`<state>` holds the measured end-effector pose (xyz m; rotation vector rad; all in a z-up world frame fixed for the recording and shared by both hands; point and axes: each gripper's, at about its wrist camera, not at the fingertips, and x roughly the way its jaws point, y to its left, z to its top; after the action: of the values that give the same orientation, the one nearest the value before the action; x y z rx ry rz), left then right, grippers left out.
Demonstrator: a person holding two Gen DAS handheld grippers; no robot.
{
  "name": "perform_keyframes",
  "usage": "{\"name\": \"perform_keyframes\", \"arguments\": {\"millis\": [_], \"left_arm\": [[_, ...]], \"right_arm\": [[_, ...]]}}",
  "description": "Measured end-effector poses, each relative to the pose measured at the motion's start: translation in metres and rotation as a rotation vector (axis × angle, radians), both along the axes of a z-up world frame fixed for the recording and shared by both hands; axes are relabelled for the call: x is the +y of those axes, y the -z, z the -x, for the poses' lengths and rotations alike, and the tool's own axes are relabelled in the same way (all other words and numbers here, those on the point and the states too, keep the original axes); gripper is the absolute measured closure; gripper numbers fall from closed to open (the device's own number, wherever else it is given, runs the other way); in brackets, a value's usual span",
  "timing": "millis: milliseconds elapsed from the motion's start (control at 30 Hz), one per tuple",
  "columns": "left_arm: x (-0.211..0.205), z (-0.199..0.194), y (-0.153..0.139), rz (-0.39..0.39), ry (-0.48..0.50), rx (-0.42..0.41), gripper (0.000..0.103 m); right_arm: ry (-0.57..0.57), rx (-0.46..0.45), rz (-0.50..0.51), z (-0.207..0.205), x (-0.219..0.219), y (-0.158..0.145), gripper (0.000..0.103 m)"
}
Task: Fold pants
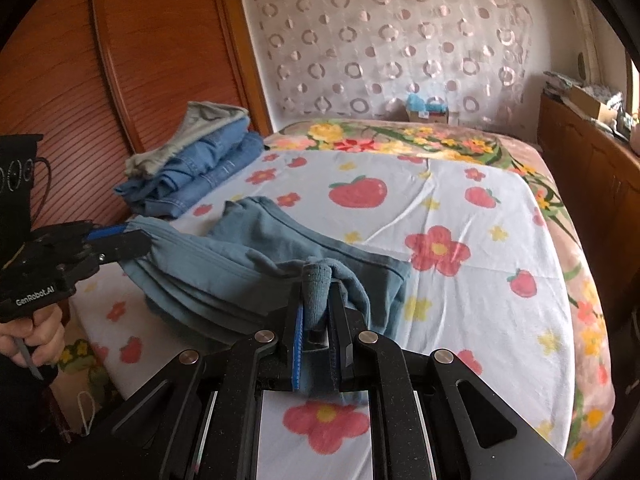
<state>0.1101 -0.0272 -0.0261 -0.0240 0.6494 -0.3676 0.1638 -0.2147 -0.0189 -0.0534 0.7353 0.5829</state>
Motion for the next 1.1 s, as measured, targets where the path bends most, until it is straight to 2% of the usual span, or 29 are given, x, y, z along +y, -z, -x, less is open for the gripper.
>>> {"name": "perform_keyframes", "arguments": {"millis": [67,300,333,400,533,733,1100], "left_arm": [[0.0,-0.004,0.003,0.005,-0.006,0.005,0.088],[0.008,-0.005,0.01,-0.006,-0.031,0.013,0.072],[0.009,-0.004,0.011,-0.005,-0.031,0.016,0.069],[0.014,0.001,0.014,0.003,-0.033,0.029,0.068],[0.02,0.011,0.022,0.025,-0.04,0.058,0.068],[0.017,0.024,0.038,0.021,-0.014,0.1,0.068],[0.01,0.01,0.056,-0.003,-0.019,0.157,0.068]], "right_arm": [[0.008,0.01,0.003,-0.005,0.001,0.004,0.095],[0.015,0.044,0.036,-0.018,0.007,0.018,0.092],[0.02,0.043,0.042,-0.018,0.006,0.018,0.089],[0.029,0.042,0.048,-0.017,0.005,0.018,0.076],[0.045,0.019,0.038,-0.006,-0.006,0.013,0.064],[0.033,0.039,0.05,0.012,-0.021,0.019,0.063],[0.003,0.112,0.051,0.008,-0.018,0.042,0.064]]}}
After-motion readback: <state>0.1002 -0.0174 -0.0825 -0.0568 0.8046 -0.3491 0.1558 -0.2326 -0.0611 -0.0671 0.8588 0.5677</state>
